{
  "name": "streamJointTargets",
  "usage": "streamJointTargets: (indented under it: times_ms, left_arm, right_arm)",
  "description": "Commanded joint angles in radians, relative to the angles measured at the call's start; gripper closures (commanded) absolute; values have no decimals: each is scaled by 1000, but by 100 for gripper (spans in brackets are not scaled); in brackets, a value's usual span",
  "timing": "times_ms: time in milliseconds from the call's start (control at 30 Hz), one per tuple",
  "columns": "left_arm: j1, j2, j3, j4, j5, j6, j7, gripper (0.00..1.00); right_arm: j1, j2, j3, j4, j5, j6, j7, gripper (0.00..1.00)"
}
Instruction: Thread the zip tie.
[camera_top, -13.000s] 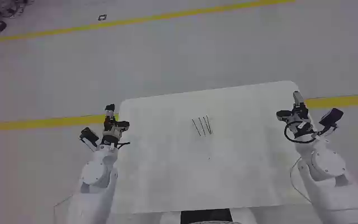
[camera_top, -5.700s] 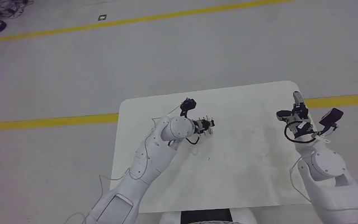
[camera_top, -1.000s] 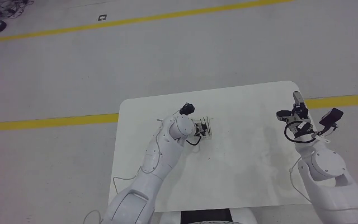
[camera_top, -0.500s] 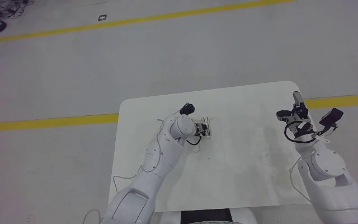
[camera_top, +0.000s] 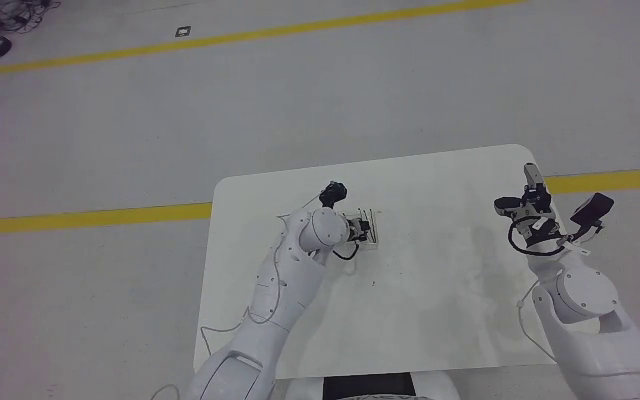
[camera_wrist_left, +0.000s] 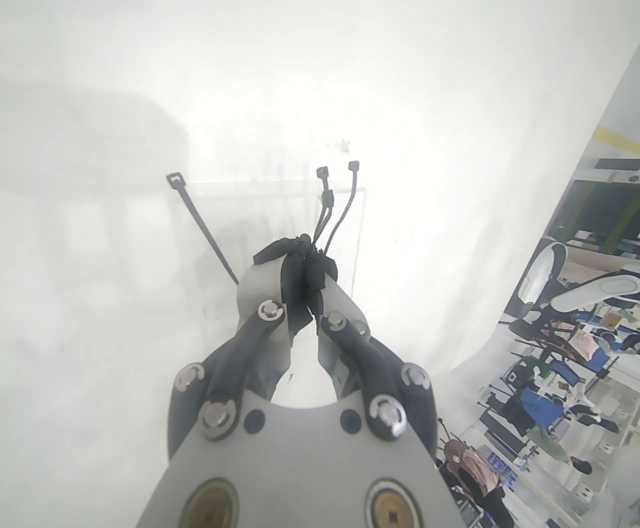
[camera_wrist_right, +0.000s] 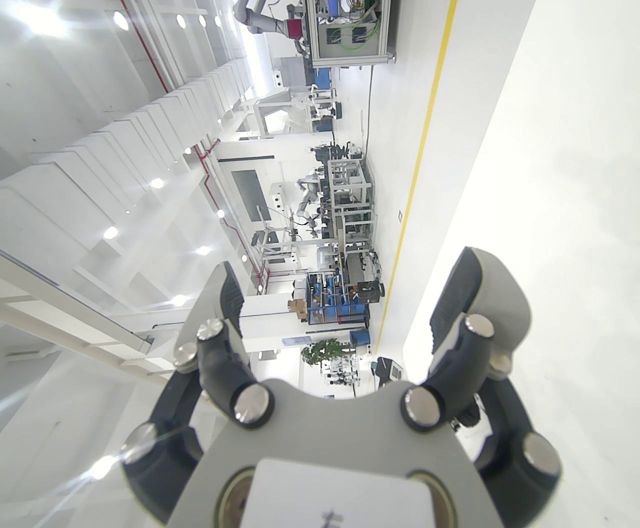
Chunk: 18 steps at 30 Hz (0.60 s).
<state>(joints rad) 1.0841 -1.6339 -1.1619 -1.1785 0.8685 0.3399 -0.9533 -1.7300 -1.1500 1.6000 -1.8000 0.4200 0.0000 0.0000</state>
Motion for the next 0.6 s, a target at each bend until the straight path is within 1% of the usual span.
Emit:
streamJointTargets:
  times_ms: [0, 67, 100, 133, 200, 233, 333, 400, 433, 500, 533, 567]
  left_arm:
    - [24, 8, -7, -58, 0, -11, -23, 100]
    - [47, 18, -23, -105, -3, -41, -50, 100]
    - [63, 25, -34, -136, -12, -67, -68, 100]
    - [74, 30, -44, -159, -23, -89, -83, 100]
    - [98, 43, -75, -198, -69, -150, -132, 100]
    - [105, 48, -86, -211, -86, -180, -153, 100]
    - [121, 63, -129, -229, -170, -258, -212, 100]
    - [126, 73, -154, -228, -215, -313, -245, 100]
    - [128, 79, -163, -227, -240, -352, -264, 100]
    - [129, 88, -183, -212, -288, -405, -293, 100]
    - [126, 93, -191, -200, -295, -426, -298, 100]
    - [124, 96, -191, -190, -309, -449, -303, 100]
  right_arm:
    - [0, 0, 0, 0, 0, 0, 0, 0]
    - [0, 0, 0, 0, 0, 0, 0, 0]
    - [0, 0, 0, 0, 0, 0, 0, 0]
    - [0, 0, 0, 0, 0, 0, 0, 0]
    - [0, 0, 0, 0, 0, 0, 0, 0]
    - [0, 0, 0, 0, 0, 0, 0, 0]
    - [0, 0, 0, 0, 0, 0, 0, 0]
    - [0, 0, 0, 0, 0, 0, 0, 0]
    - [0, 0, 0, 0, 0, 0, 0, 0]
    - [0, 0, 0, 0, 0, 0, 0, 0]
    - [0, 0, 0, 0, 0, 0, 0, 0]
    - [0, 0, 0, 0, 0, 0, 0, 0]
